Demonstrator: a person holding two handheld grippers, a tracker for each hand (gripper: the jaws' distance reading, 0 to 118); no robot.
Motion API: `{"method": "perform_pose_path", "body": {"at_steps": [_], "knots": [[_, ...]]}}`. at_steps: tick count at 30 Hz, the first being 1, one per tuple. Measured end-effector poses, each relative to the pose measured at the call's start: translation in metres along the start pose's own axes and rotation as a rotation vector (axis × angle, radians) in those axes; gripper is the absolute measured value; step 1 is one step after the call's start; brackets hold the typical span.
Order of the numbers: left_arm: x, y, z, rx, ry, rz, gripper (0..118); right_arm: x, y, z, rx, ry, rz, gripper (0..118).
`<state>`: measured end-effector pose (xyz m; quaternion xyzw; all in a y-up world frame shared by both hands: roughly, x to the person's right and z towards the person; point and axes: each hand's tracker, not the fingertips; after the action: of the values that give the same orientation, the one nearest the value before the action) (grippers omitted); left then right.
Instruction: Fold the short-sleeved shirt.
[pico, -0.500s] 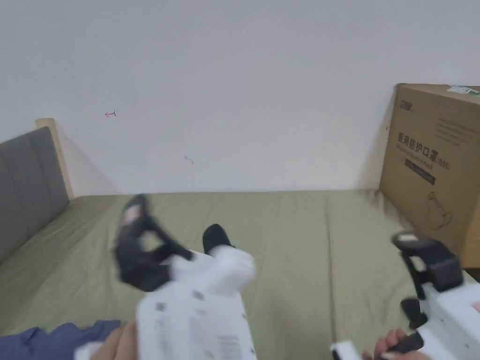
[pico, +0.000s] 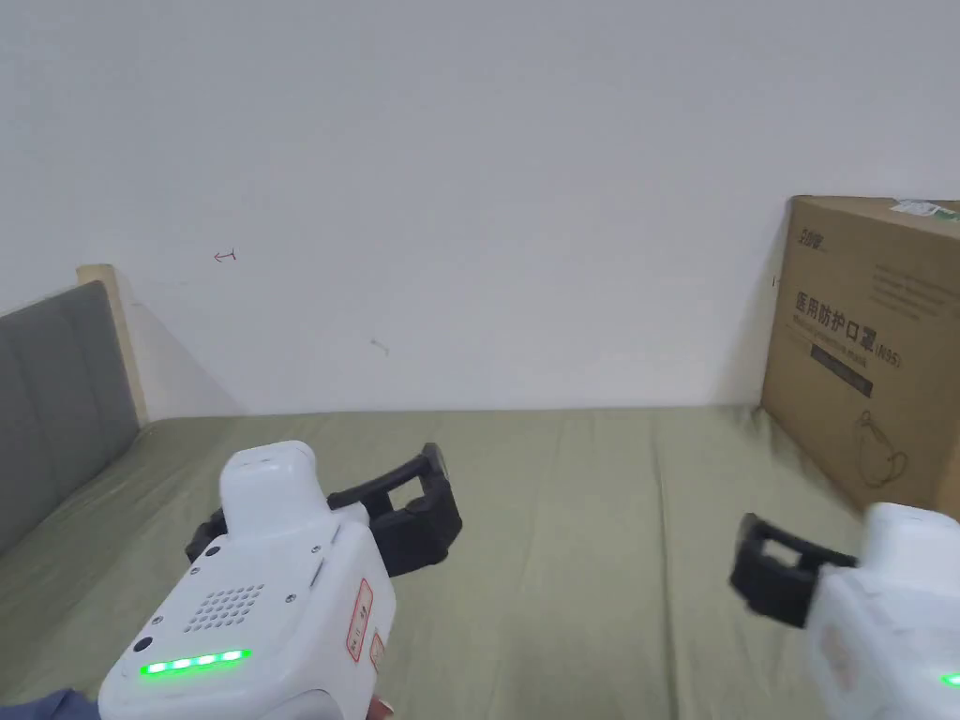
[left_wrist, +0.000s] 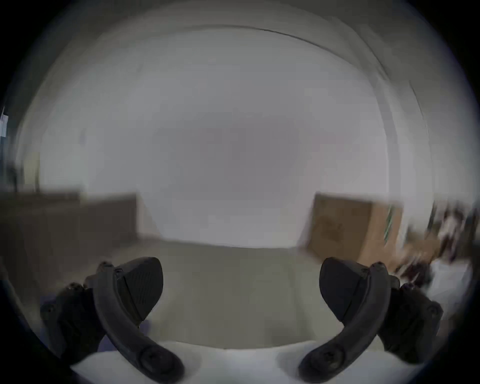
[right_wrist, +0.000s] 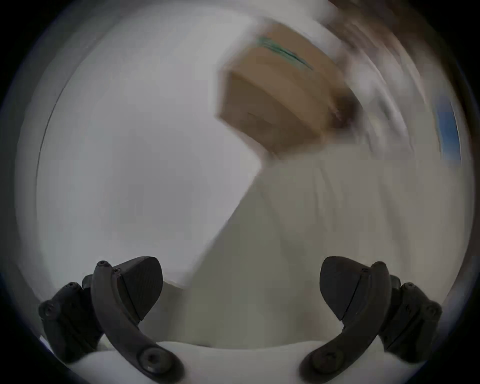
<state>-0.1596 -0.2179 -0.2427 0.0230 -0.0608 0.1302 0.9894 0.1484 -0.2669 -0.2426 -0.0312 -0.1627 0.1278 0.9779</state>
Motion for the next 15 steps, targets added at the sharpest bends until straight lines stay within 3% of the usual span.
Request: {"method": "perform_pose_path", "body": {"at_steps": [1,2,5,7,10,15], "knots": [[-0.001,-0.006,-0.003,0.012,0.023,-0.045,118,-0.021,-0.01,0.013,0.14,-0.047,0.213,118],[0.001,-0.007,-0.003,0.022,0.039,-0.096,118,-0.027,-0.014,0.02,0.179,-0.03,0.246,118],[0.011,-0.018,0.002,0.044,0.08,-0.224,118,-0.017,-0.011,0.029,0.09,0.256,-0.071,118],[0.013,-0.021,0.003,0.061,0.106,-0.266,118,-0.019,-0.01,0.033,0.082,0.193,-0.082,118],[0.016,-0.026,0.007,0.073,0.125,-0.308,118,-0.016,-0.003,0.034,0.101,0.241,-0.12,118],[0.015,-0.027,0.011,0.086,0.151,-0.321,118,-0.013,0.016,0.037,0.129,0.23,-0.137,118]]}}
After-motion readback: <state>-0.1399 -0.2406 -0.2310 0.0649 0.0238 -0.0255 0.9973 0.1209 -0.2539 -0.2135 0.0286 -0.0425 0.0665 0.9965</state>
